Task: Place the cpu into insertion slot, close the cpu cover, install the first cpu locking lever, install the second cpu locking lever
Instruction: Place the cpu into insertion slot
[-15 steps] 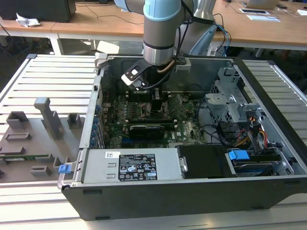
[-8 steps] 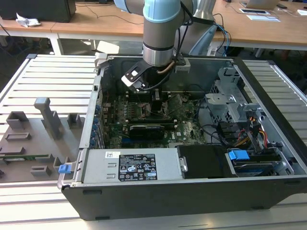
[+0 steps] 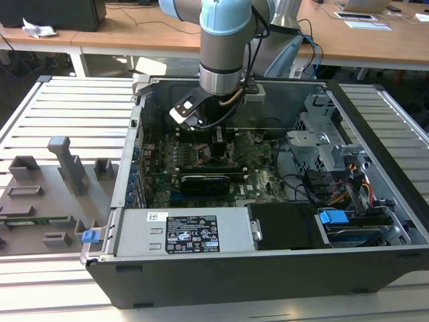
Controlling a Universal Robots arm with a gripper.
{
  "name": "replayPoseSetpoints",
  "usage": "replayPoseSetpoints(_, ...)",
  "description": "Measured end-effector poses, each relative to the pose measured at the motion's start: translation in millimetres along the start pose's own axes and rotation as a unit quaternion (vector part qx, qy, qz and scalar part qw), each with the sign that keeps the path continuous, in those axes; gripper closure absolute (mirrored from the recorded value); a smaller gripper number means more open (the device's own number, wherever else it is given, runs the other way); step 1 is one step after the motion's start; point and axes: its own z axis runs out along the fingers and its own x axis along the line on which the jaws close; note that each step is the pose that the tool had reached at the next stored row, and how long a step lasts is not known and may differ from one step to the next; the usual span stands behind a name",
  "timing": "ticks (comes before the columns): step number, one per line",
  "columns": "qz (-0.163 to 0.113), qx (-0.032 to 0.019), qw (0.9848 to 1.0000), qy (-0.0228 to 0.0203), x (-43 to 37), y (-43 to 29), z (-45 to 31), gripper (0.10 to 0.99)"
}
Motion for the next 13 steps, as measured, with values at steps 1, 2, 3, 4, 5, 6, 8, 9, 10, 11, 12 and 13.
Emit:
replayPoseSetpoints(1, 0.000, 0.0000, 1.0000, 0.0000, 0.0, 0.0, 0.0, 0.545)
replayPoseSetpoints(2, 0.000, 0.0000, 1.0000, 0.0000, 0.0, 0.0, 0.1, 0.545)
replayPoseSetpoints(3, 0.000, 0.0000, 1.0000, 0.0000, 0.0, 0.0, 0.1, 0.545)
replayPoseSetpoints(4, 0.000, 0.0000, 1.0000, 0.0000, 0.0, 0.0, 0.2, 0.471)
replayPoseSetpoints(5, 0.000, 0.0000, 1.0000, 0.0000, 0.0, 0.0, 0.2, 0.471)
replayPoseSetpoints(6, 0.000, 0.0000, 1.0000, 0.0000, 0.0, 0.0, 0.3, 0.471)
replayPoseSetpoints(8, 0.000, 0.0000, 1.0000, 0.0000, 0.0, 0.0, 0.2, 0.471)
replayPoseSetpoints(9, 0.000, -0.0001, 1.0000, 0.0000, 0.0, 0.1, -1.1, 0.471)
replayPoseSetpoints(10, 0.000, 0.0000, 1.0000, 0.0000, 0.0, 0.1, -2.6, 0.471)
replayPoseSetpoints(11, 0.000, -0.0001, 1.0000, 0.0000, -0.1, 0.1, -4.4, 0.471)
replayPoseSetpoints(12, 0.000, -0.0002, 1.0000, 0.0000, -0.1, 0.1, -7.6, 0.471)
replayPoseSetpoints(13, 0.000, -0.0003, 1.0000, -0.0004, 0.0, 0.1, -10.8, 0.471)
